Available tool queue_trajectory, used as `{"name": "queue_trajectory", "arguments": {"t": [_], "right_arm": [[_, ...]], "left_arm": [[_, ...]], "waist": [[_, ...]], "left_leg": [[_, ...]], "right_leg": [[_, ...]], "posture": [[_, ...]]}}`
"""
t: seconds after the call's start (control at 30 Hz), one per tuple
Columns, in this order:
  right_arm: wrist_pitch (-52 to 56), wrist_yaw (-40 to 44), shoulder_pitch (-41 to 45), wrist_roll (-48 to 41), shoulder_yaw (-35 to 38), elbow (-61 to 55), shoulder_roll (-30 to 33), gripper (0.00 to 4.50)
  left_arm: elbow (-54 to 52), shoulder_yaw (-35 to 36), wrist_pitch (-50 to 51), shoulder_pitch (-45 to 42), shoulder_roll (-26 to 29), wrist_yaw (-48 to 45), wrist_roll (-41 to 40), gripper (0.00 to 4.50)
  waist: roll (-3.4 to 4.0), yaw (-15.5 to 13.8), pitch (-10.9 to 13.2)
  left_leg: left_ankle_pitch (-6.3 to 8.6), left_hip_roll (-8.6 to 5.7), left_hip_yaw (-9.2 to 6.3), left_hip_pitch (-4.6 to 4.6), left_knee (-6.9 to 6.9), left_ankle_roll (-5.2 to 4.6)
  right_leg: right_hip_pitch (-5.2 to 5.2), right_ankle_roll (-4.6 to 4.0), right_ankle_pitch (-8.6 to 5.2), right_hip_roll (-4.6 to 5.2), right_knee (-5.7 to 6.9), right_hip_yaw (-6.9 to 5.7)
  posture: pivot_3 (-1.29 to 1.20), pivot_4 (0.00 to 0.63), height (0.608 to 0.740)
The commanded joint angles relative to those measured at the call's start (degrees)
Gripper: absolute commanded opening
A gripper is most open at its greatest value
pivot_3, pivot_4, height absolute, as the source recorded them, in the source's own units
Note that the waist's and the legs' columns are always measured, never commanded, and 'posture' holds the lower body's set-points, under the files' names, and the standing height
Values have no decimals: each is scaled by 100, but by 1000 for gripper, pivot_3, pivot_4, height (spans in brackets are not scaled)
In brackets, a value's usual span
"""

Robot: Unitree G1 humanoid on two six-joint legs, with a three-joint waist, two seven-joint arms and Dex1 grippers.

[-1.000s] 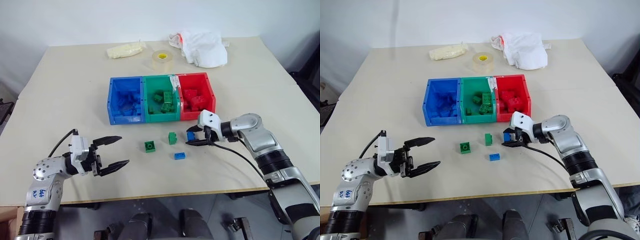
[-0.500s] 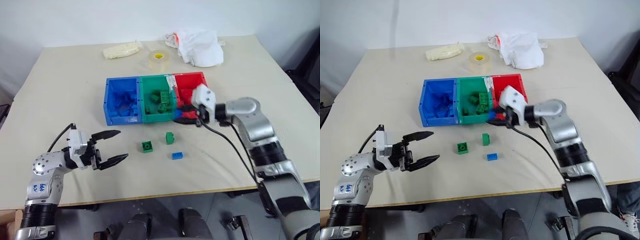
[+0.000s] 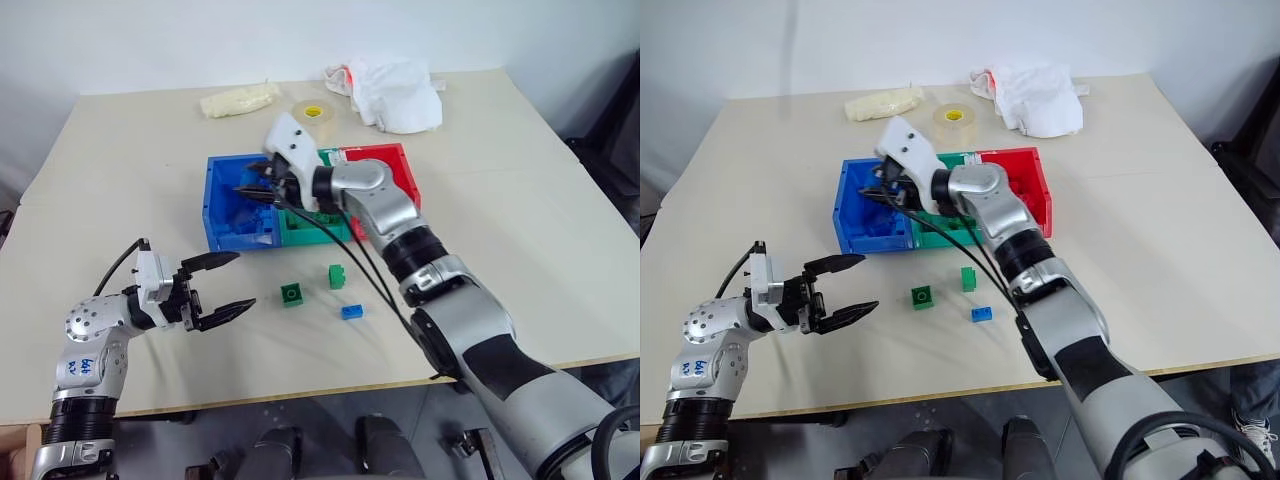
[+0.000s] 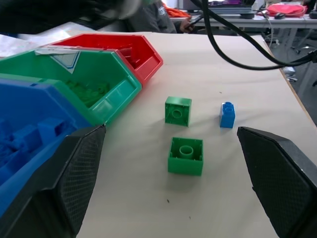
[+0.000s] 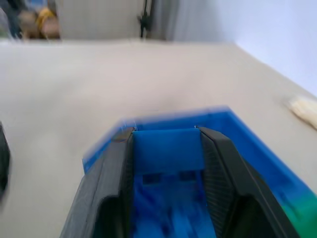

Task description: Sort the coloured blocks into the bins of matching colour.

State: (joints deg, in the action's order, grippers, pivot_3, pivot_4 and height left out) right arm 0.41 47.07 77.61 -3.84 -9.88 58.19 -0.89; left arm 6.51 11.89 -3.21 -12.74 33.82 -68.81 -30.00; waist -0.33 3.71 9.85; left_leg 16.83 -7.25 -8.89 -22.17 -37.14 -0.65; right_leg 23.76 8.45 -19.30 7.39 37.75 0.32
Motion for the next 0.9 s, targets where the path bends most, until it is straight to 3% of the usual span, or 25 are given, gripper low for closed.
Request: {"name": "queue_trajectory", "arguments": {"t": [0.03, 0.2, 0.37, 0.53, 0.7, 0.9], "right_arm": [[-422, -717, 368, 200, 188, 743, -187, 2816], [-817, -700, 525, 215, 393, 945, -200, 4470], [-1117, -146, 339, 147, 508, 621, 76, 4470], [-866, 1304, -570, -172, 387, -839, 678, 4470], [478, 2492, -2295, -714, 301, -3642, 2040, 4470], [1862, 2953, -4108, -1183, 730, -5796, 4028, 4470]], "left_arm": [[-55, 92, -113, -48, 37, 37, -1, 4500], [22, 90, -139, -104, 62, 30, -6, 4500], [111, 41, -149, -181, 43, -35, -14, 4500], [253, -14, -156, -276, 22, -147, 3, 4500], [533, -24, -222, -369, 64, -314, 22, 4500], [716, 36, -276, -343, 142, -476, 24, 4500]], "waist": [[0, 12, 0], [1, 54, 1], [1, 121, 1], [0, 115, 0], [-1, 24, 0], [-1, -97, 0]], "left_leg": [[0, 0, -2, 0, 1, 0], [0, -1, -5, 0, 0, 1], [1, 1, -6, 0, 1, 2], [1, 1, -7, 0, -1, 2], [4, -7, -17, -8, -12, -2], [5, -2, 7, -13, -17, -4]], "right_leg": [[0, 0, 0, -2, 0, 0], [1, -2, 1, -7, 2, 2], [3, -2, 1, -5, 4, 3], [3, -1, 1, 0, 5, 3], [-3, -1, 1, 5, 1, 2], [2, -1, 0, 7, -19, 2]], "posture": [[0, 150, 740], [0, 150, 740], [0, 150, 740], [0, 150, 740], [0, 150, 740], [0, 150, 740]]}}
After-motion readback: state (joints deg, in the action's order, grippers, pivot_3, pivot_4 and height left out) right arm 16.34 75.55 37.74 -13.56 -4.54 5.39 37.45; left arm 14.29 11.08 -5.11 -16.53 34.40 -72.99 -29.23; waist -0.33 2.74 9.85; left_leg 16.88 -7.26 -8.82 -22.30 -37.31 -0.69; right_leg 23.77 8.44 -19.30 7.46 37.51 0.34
